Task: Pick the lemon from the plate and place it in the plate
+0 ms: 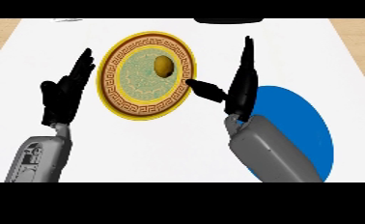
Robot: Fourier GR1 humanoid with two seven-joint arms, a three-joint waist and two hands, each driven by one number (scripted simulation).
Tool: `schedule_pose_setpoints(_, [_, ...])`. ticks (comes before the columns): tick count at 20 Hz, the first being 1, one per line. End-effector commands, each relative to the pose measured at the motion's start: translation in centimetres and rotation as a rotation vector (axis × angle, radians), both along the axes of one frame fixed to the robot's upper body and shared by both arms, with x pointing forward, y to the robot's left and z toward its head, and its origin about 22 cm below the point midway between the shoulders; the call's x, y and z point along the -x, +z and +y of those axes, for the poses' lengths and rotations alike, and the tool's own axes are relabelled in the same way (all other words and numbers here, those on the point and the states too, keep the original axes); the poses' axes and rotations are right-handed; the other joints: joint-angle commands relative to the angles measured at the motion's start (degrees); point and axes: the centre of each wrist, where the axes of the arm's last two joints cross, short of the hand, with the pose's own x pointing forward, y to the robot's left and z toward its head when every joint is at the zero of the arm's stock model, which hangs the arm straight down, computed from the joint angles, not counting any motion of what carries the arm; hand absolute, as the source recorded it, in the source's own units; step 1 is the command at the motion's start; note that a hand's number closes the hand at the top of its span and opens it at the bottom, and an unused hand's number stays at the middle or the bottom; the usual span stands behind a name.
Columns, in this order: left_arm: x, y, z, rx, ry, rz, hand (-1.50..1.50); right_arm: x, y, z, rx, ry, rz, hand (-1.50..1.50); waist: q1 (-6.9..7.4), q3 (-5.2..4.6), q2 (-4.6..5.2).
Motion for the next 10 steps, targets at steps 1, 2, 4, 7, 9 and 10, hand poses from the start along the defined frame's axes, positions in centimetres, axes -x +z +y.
schedule_pose_setpoints(1, [0.1, 2.6, -0.4, -0.005, -0.014, -0.020, 0.00, 4.2, -1.0, -3.6, -0.008, -0.007, 0.018, -1.50, 0.25, 0.03, 0.02])
schedule_pose_setpoints(2, [1.4, 0.1, 1.6, -0.011, -0.022, -0.012, 0.00, 3.9, -0.3, -3.6, 0.031, -0.007, 0.006, -1.50, 0.66, -0.01, 0.19])
schedule_pose_setpoints(4, [1.2, 0.1, -0.7, -0.018, -0.030, -0.018, 0.00, 4.3, -0.2, -5.7, 0.006, -0.016, -0.003, -1.50, 0.94, 0.02, 0.35])
schedule_pose_setpoints(7, [0.8, -0.7, -0.6, -0.028, -0.016, -0.001, 0.00, 6.3, -1.0, -7.1, -0.015, -0.026, -0.024, -1.50, 0.88, 0.02, 0.42])
schedule_pose_setpoints(9, [-0.9, 0.6, -1.2, 0.009, -0.019, 0.003, 0.00, 7.4, -1.2, -7.2, -0.016, -0.017, -0.015, -1.50, 0.79, 0.02, 0.42])
schedule_pose_setpoints(10, [0.5, -0.2, -2.3, -0.003, -0.002, -0.005, 0.00, 5.2, -0.5, -8.0, -0.019, -0.043, -0.007, -1.50, 1.11, 0.02, 0.43])
